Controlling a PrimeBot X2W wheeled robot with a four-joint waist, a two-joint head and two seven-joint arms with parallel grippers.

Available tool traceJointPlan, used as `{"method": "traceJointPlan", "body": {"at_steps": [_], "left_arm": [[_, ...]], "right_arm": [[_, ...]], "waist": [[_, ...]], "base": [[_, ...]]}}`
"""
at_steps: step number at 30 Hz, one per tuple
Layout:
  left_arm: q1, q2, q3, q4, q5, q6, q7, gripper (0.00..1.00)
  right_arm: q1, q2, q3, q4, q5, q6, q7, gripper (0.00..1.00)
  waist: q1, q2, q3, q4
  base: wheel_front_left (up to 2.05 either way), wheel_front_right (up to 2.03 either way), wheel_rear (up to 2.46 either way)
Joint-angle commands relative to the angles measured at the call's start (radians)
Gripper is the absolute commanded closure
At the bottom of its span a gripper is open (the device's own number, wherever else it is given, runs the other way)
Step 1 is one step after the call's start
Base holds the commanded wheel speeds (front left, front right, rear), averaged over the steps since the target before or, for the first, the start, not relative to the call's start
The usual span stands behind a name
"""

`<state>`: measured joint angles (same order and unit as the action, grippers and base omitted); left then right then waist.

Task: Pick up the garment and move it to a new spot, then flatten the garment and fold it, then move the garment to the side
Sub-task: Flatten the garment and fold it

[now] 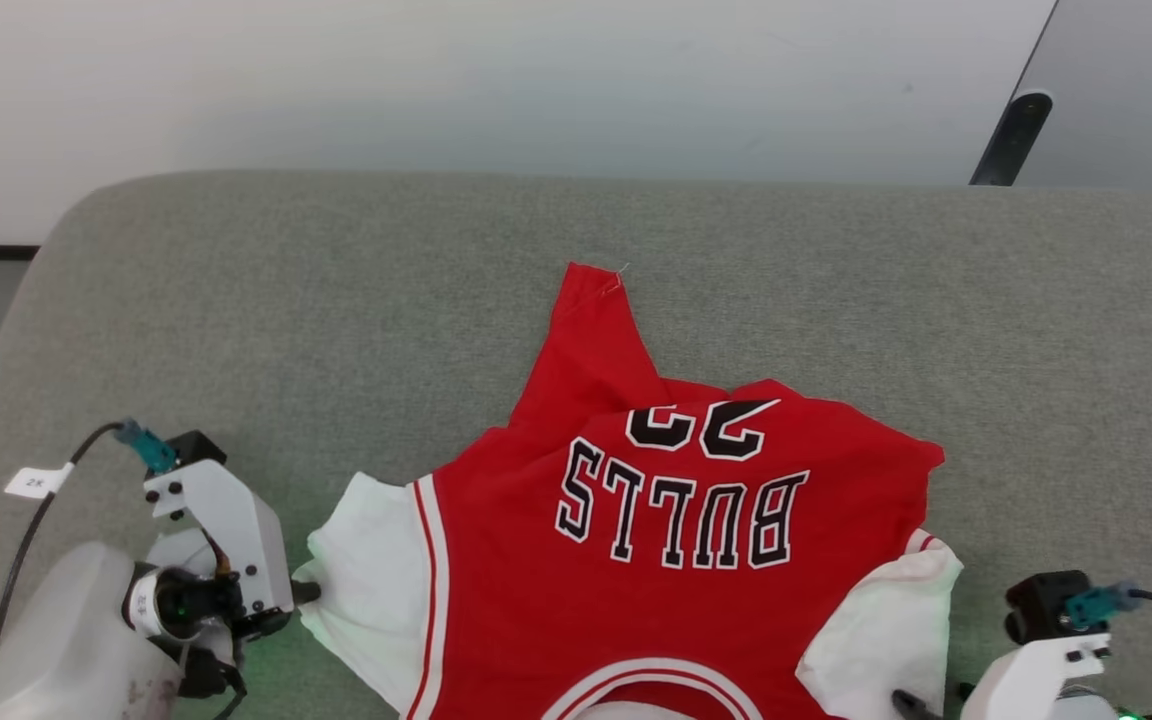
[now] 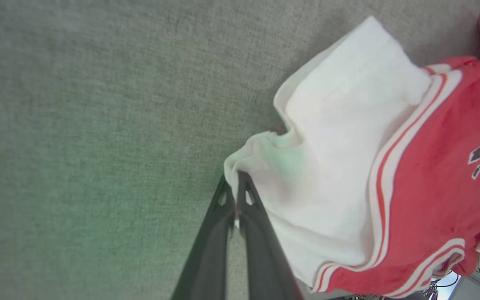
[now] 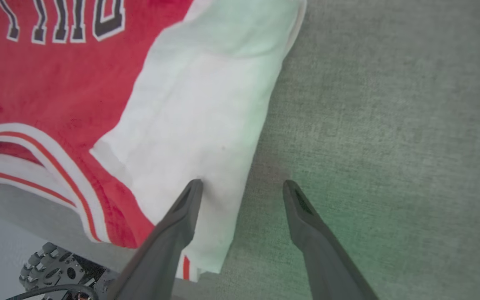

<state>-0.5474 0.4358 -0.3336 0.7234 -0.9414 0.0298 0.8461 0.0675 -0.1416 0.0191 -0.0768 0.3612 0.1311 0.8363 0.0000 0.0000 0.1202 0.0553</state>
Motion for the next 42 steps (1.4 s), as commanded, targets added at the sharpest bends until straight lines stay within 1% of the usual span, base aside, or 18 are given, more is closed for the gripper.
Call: {"method": "traceJointPlan", "body": {"at_steps": [1,2,3,4,5,10,13,17,20,24,27,31,33,37,41,42], "left_arm": [[-0.004,-0.007,-0.004,0.009,0.005,-0.004,-0.006,1.00],[-0.006,-0.009,-0.006,0.015,0.005,-0.008,-0.010,1.00],[-0.009,-0.011,-0.007,0.021,0.005,-0.010,-0.012,1.00],[-0.012,-0.014,-0.009,0.027,0.006,-0.012,-0.014,1.00],[-0.014,-0.016,-0.011,0.033,0.007,-0.016,-0.017,1.00],[-0.021,-0.026,-0.015,0.063,0.005,-0.028,-0.028,1.00],[-0.024,-0.024,-0.017,0.077,0.008,-0.030,-0.034,1.00],[-0.042,-0.026,-0.019,0.075,0.005,-0.027,-0.026,1.00],[-0.060,-0.017,-0.031,0.058,0.015,-0.021,-0.003,1.00],[-0.101,-0.015,-0.046,0.029,0.033,-0.008,0.013,1.00],[-0.135,-0.019,-0.055,0.011,0.047,-0.002,0.011,1.00],[-0.192,-0.024,-0.069,-0.011,0.072,-0.007,-0.008,1.00],[-0.225,-0.032,-0.075,-0.012,0.086,-0.008,-0.026,1.00],[-0.303,-0.053,-0.078,0.009,0.111,-0.020,-0.086,1.00],[-0.396,-0.069,-0.076,0.061,0.137,-0.018,-0.163,1.00],[-0.419,-0.076,-0.076,0.077,0.142,-0.024,-0.178,1.00]], "right_arm": [[-0.018,0.003,0.008,0.007,-0.002,0.000,0.005,0.07],[-0.022,0.004,0.008,0.019,-0.006,0.000,0.013,0.09],[-0.023,0.005,0.011,0.031,-0.007,0.000,0.020,0.20],[-0.025,0.006,0.013,0.043,-0.008,0.000,0.028,0.65],[-0.031,0.002,0.019,0.052,-0.014,0.000,0.030,1.00],[-0.041,0.005,0.008,0.089,-0.025,0.000,0.022,1.00],[-0.047,0.016,-0.025,0.099,-0.022,0.000,0.019,1.00],[-0.072,0.035,-0.063,0.078,0.026,0.000,0.032,1.00],[-0.099,0.030,-0.086,0.054,0.052,0.000,0.042,1.00],[-0.173,0.024,-0.114,0.034,0.081,0.000,0.050,1.00],[-0.241,0.008,-0.100,0.036,0.077,0.000,0.038,1.00],[-0.350,-0.003,-0.077,0.079,0.072,0.000,0.003,1.00],[-0.407,-0.023,-0.049,0.107,0.066,0.000,-0.019,1.00],[-0.534,-0.030,-0.016,0.188,0.078,0.000,-0.088,1.00],[-0.666,-0.034,0.025,0.289,0.078,0.000,-0.165,1.00],[-0.699,-0.034,0.041,0.316,0.080,0.000,-0.185,1.00]], "waist": [[0.0000,0.0000,0.004,0.006],[0.0000,0.0000,0.004,0.008],[0.0000,0.0000,0.004,0.011],[0.0000,0.0000,0.003,0.013],[0.0000,0.0000,0.001,0.016],[0.0000,0.0000,-0.014,0.025],[0.0000,0.0000,-0.026,0.026],[0.0000,0.0000,-0.046,0.025],[0.0000,0.0000,-0.068,0.024],[0.0000,0.0000,-0.105,0.022],[0.0000,0.0000,-0.130,0.019],[0.0000,0.0000,-0.148,0.015],[0.0000,0.0000,-0.153,0.015],[0.0000,0.0000,-0.158,0.011],[0.0000,0.0000,-0.159,-0.001],[0.0000,0.0000,-0.160,-0.004]], "base": [[0.00,0.00,0.00],[0.00,0.00,0.00],[0.00,0.00,0.00],[0.00,0.00,0.00],[0.00,0.00,0.00],[0.00,0.00,0.00],[0.00,0.00,0.00],[0.00,0.00,0.00],[0.00,0.00,0.00],[0.00,0.00,0.00],[0.00,0.00,0.00],[0.00,0.00,0.00],[0.00,0.00,0.00],[0.00,0.00,0.00],[0.00,0.00,0.00],[0.00,0.00,0.00]]}}
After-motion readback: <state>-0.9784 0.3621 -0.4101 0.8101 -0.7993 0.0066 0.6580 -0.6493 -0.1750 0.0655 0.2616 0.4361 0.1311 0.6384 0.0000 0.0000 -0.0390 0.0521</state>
